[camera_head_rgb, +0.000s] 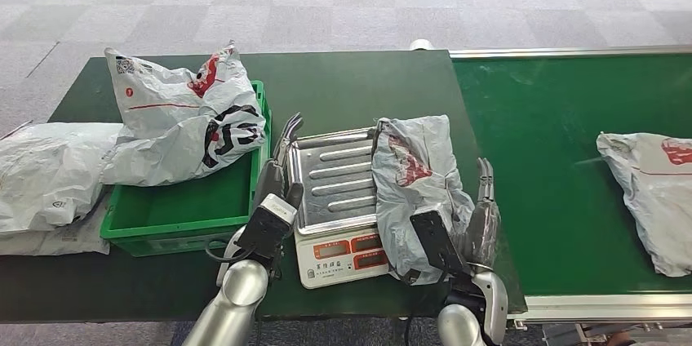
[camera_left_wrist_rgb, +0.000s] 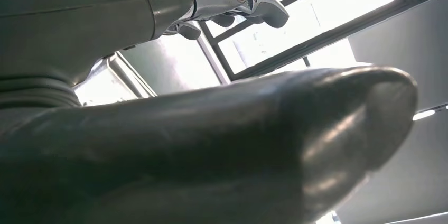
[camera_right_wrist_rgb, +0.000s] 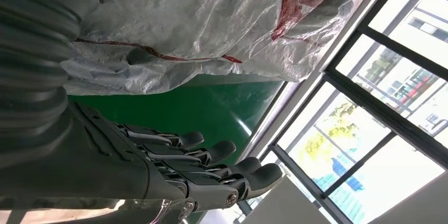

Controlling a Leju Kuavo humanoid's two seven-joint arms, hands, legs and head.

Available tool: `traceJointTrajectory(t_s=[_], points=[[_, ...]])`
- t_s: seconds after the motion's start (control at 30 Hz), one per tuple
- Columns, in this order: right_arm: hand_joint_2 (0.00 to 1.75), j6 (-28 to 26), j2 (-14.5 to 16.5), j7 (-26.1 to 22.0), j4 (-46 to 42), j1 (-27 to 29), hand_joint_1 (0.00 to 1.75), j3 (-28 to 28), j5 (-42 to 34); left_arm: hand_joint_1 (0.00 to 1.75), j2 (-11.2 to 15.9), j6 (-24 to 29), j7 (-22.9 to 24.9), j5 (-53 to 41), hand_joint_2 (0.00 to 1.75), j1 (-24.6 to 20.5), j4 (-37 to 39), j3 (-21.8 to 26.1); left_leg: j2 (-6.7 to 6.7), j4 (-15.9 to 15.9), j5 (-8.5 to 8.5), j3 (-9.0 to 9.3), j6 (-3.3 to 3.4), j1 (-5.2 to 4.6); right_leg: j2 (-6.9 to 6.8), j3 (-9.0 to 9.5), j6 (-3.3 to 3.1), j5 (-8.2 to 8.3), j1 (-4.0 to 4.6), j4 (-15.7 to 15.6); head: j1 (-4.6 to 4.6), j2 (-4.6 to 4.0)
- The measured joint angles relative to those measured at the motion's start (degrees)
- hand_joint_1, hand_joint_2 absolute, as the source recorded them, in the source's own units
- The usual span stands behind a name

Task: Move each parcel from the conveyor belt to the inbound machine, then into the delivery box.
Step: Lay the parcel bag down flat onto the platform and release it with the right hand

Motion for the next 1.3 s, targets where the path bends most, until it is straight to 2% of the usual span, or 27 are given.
traceJointTrajectory(t_s=[0.13,0.27,0.33,0.4,0.47,0.57,0.67,0.83,1.13,1.17,1.23,1.27,1.3], points=[[1.75,-1.4,0.0,-3.5,-0.7,1.0,0.00,-0.2,-3.3,0.00,0.0,0.3,-0.8,0.4,0.00,0.0,0.3,0.0,-0.01,0.0,0.00,0.00,0.00,0.00,-0.01,0.00,0.00,0.00,0.00,0.0,0.00,-0.01],[1.75,-8.7,0.3,-13.0,-6.2,3.8,0.00,-0.1,-9.3,0.00,0.1,1.8,-2.8,2.1,0.00,0.2,-0.3,0.1,-0.06,0.0,0.00,-0.03,0.00,0.00,-0.05,0.01,0.00,-0.01,0.00,0.0,0.01,0.00],[1.75,-11.8,1.4,-20.4,-11.6,6.4,0.00,-0.1,-12.0,0.00,0.2,5.5,-4.3,1.7,0.00,0.6,-1.3,0.2,-0.07,0.0,-0.02,-0.04,-0.01,0.00,-0.05,-0.02,-0.01,-0.03,0.00,0.0,0.01,-0.01],[1.75,-13.1,3.2,-28.2,-18.5,9.6,0.00,0.0,-14.1,0.00,0.2,12.1,-5.5,-0.5,0.00,0.8,-2.4,0.4,-0.09,0.0,-0.05,-0.06,-0.02,0.00,-0.06,-0.05,-0.03,-0.07,0.01,0.0,0.01,-0.01],[1.75,-13.4,4.5,-31.6,-25.4,11.8,0.00,0.0,-15.1,0.00,0.2,17.9,-5.5,-3.1,0.00,0.9,-3.3,0.5,-0.10,0.0,-0.08,-0.06,-0.02,0.01,-0.07,-0.03,-0.04,-0.12,0.02,0.0,0.01,-0.01],[1.75,-13.6,5.1,-32.1,-33.8,13.8,0.00,-0.1,-15.6,0.00,0.2,22.3,-5.1,-6.4,0.00,1.0,-3.9,0.5,-0.07,0.0,-0.09,-0.03,-0.03,0.01,-0.05,-0.02,-0.06,-0.14,0.00,0.0,0.01,-0.01],[1.75,-13.5,5.4,-32.3,-40.5,15.2,0.00,-0.2,-15.1,0.00,0.3,24.1,-3.6,-11.1,0.00,0.8,-4.0,0.1,-0.06,0.0,-0.09,-0.01,-0.01,-0.01,-0.05,-0.01,-0.05,-0.13,-0.01,0.0,0.01,0.00],[1.75,-13.5,5.7,-32.3,-46.3,16.1,0.00,-0.3,-13.9,0.00,0.8,21.6,0.8,-17.0,0.00,-0.1,-3.6,-1.8,0.00,0.0,-0.09,0.03,-0.01,-0.01,-0.02,0.04,-0.03,-0.07,-0.01,0.0,0.00,0.00],[1.75,-13.5,5.8,-32.1,-50.1,16.7,0.00,-0.3,-13.6,0.00,1.7,20.0,2.0,-17.8,0.00,-1.3,-2.9,-3.2,0.03,0.0,-0.08,0.07,-0.02,0.00,0.01,0.04,-0.03,-0.08,0.01,0.0,0.00,-0.01],[1.75,-13.5,5.9,-31.9,-50.4,17.1,0.00,-0.2,-13.5,0.00,1.8,19.1,2.5,-18.1,0.44,-1.5,-2.7,-3.4,0.02,0.0,-0.08,0.06,-0.02,0.00,-0.01,0.05,-0.03,-0.08,0.01,0.0,0.00,-0.01],[1.75,-13.4,6.1,-31.7,-51.0,17.7,0.00,-0.2,-14.0,0.00,2.0,16.6,3.6,-18.8,0.44,-2.2,-2.2,-3.9,0.00,0.0,-0.09,0.04,-0.01,0.01,-0.02,0.05,-0.03,-0.09,0.00,0.0,0.00,-0.01],[1.75,-13.4,6.2,-31.8,-51.1,17.8,0.00,-0.2,-14.8,0.00,2.2,15.0,4.2,-19.2,0.87,-2.8,-1.7,-4.2,0.00,0.0,-0.09,0.03,-0.01,0.00,-0.03,0.04,-0.03,-0.09,0.00,0.0,0.00,-0.01],[1.75,-13.4,6.2,-31.8,-51.0,17.8,0.00,-0.2,-15.7,0.00,2.3,13.0,4.7,-19.8,0.87,-3.5,-0.9,-4.5,0.00,0.0,-0.09,0.02,-0.01,0.00,-0.02,0.03,-0.03,-0.09,0.00,0.0,0.00,-0.01]])
